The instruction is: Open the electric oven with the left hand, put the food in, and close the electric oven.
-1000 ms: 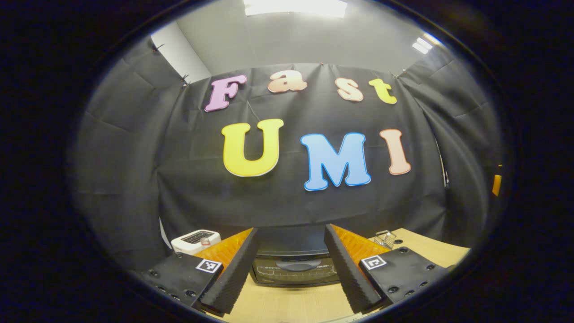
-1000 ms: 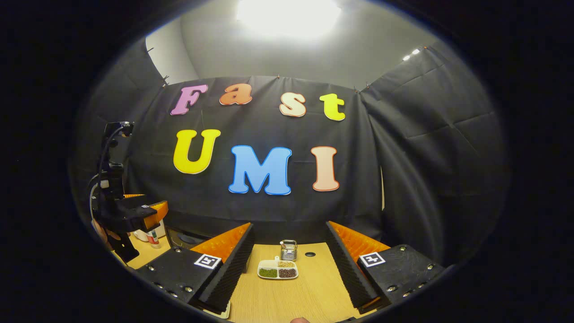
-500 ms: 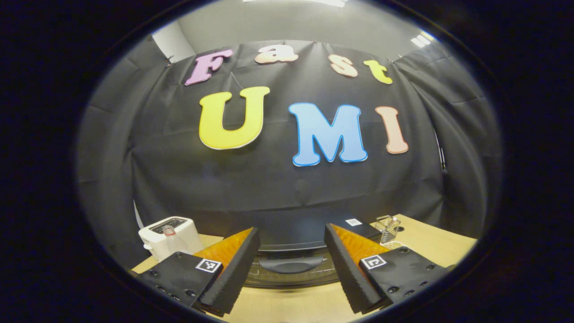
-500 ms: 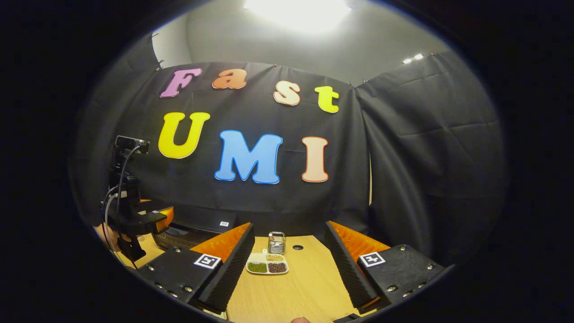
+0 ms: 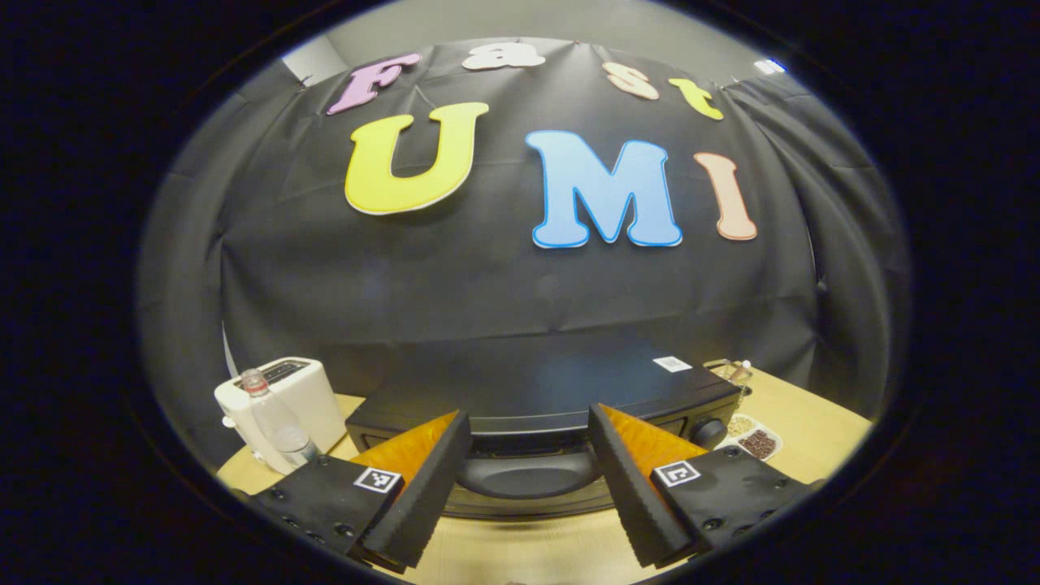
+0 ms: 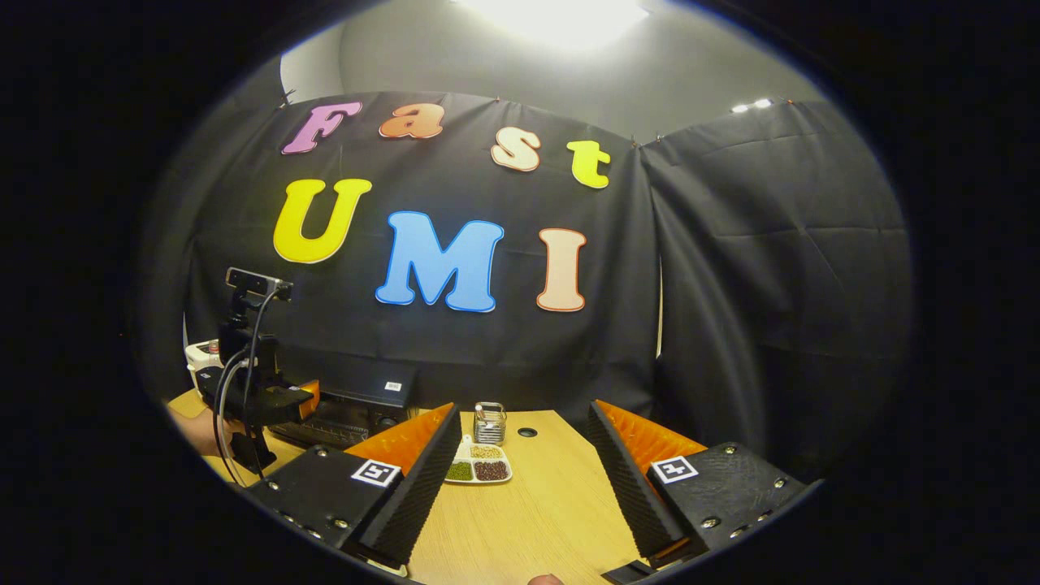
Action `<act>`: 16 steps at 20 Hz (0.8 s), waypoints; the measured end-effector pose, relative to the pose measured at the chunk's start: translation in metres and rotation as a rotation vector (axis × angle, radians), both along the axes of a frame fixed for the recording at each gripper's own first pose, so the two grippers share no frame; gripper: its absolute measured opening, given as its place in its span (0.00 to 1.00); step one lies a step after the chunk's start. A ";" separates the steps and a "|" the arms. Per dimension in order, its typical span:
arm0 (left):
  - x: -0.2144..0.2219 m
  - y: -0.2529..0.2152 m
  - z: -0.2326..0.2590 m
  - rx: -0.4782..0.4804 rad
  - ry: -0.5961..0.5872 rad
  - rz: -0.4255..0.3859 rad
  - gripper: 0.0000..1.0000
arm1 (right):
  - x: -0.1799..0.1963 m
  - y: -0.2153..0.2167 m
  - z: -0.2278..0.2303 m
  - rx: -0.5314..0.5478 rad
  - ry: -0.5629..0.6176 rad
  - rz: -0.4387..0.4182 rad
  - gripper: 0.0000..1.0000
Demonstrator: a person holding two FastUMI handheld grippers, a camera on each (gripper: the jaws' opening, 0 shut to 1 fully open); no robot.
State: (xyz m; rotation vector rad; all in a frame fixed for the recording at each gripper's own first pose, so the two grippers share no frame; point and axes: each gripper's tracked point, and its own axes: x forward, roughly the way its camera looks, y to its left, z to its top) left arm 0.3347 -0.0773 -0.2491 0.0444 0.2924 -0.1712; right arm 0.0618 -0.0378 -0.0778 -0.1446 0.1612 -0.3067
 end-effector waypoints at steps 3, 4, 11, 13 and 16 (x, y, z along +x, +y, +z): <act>-0.001 0.001 -0.009 0.011 0.004 0.004 0.97 | 0.000 -0.003 -0.002 -0.003 0.011 -0.002 0.96; -0.003 0.000 -0.009 0.016 0.000 0.004 0.99 | 0.000 -0.003 -0.002 -0.004 0.013 -0.002 0.96; -0.037 0.004 -0.013 0.024 0.001 0.007 0.97 | -0.003 0.003 0.000 0.003 0.007 0.033 0.96; -0.049 0.005 -0.015 0.025 0.003 0.005 1.00 | -0.003 0.004 -0.001 0.007 0.010 0.047 0.96; -0.065 0.008 -0.022 0.025 0.024 0.010 0.98 | -0.005 0.006 -0.003 0.019 0.016 0.067 0.96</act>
